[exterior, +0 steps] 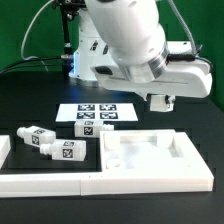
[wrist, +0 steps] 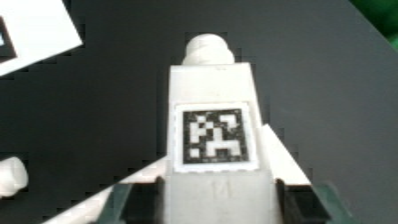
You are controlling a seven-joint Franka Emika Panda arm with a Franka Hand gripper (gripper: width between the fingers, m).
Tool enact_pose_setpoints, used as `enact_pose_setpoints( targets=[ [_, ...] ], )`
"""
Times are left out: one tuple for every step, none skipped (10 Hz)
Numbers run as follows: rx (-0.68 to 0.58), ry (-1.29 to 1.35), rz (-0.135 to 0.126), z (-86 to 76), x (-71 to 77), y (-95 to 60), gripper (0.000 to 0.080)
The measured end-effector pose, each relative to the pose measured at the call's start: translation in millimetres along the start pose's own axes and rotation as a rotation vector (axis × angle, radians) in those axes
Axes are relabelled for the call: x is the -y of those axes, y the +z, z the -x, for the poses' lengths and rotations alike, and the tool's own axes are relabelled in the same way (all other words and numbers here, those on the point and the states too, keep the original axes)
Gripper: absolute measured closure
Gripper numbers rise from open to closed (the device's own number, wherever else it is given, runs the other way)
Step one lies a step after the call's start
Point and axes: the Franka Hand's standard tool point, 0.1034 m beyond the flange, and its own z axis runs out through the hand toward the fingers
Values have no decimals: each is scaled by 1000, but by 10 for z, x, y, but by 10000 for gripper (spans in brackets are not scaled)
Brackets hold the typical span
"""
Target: Assemble one leg
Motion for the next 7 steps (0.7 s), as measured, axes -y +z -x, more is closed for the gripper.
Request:
enact_pose_setpoints(
  targets=[
    [-85, -4, -10, -40, 19, 6, 514],
    [-164, -90, 11, -109, -38, 122, 514],
    [-196, -154, 19, -136, -172, 44, 514],
    [-264, -189, 30, -131, -226, -292, 514],
    [-349, -215, 19, -133, -169, -543, 514],
    [-418, -238, 15, -122, -65, -674, 514],
    [-505, -243, 4, -177, -53, -631, 514]
  ],
)
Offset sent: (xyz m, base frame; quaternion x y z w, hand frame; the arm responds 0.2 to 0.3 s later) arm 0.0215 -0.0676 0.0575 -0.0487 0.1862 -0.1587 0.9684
